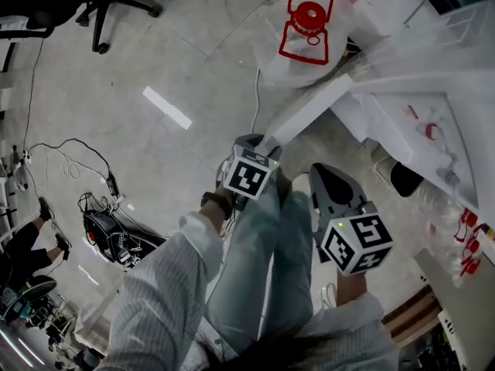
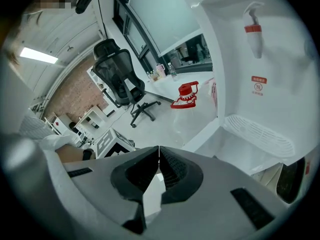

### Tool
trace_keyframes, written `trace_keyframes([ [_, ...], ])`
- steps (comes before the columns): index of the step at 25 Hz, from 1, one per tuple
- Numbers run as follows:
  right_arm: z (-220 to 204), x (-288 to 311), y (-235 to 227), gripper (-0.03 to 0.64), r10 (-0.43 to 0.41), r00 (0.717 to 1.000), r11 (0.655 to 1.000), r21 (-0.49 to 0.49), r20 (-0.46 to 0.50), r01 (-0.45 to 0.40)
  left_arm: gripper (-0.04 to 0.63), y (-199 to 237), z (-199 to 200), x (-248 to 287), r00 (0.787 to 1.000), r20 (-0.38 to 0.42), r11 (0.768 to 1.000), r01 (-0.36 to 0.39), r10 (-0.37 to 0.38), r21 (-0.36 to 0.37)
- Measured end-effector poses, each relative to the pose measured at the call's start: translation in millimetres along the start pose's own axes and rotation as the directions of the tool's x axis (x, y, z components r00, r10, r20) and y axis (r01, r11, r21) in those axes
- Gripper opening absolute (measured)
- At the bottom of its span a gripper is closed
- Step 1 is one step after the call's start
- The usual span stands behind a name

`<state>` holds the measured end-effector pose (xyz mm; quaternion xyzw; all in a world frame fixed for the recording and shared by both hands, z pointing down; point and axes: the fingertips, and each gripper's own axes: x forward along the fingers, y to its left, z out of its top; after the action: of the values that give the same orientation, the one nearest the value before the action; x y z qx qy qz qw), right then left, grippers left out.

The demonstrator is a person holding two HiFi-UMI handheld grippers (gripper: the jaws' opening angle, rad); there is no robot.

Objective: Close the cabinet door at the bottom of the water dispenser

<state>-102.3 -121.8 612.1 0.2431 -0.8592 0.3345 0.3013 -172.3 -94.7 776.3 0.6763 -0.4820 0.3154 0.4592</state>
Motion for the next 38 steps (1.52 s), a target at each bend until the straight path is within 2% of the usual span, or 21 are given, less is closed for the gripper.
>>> trace_keyframes([
  [3, -3, 0, -1, 0.014, -0.012, 1.000, 1.000, 0.014, -0.002, 0.012, 0.218, -1, -5, 6, 0.999, -0.030, 0.999, 0.039, -0.038, 0.008],
  [8, -6, -1, -1, 0.014, -0.031, 1.000, 0.999, 0.028, -0.005, 0.031, 0.225, -6, -18, 14, 0.994, -0.082, 0.997, 0.071, -0.068, 0.024],
  [16, -21, -9, 0, 0.014, -0.053, 0.999, 0.997, 0.050, -0.013, 0.053, 0.218, -7, -22, 23, 0.998, -0.068, 0.999, 0.016, -0.013, 0.045],
  [22, -37, -17, -6, 0.015, -0.054, 0.998, 0.997, 0.056, -0.037, 0.056, 0.207, -19, -25, 24, 0.998, -0.061, 1.000, 0.017, -0.017, 0.012],
  [27, -45, -31, -14, 0.015, -0.027, 0.999, 0.999, 0.024, -0.046, 0.028, 0.206, -33, -30, 28, 0.999, -0.050, 1.000, -0.009, 0.008, -0.017],
  [38, -76, -97, -67, 0.014, 0.011, 0.996, 0.998, -0.065, -0.088, -0.017, 0.201, -124, -45, 60, 0.999, -0.014, 0.989, -0.040, 0.038, -0.139],
])
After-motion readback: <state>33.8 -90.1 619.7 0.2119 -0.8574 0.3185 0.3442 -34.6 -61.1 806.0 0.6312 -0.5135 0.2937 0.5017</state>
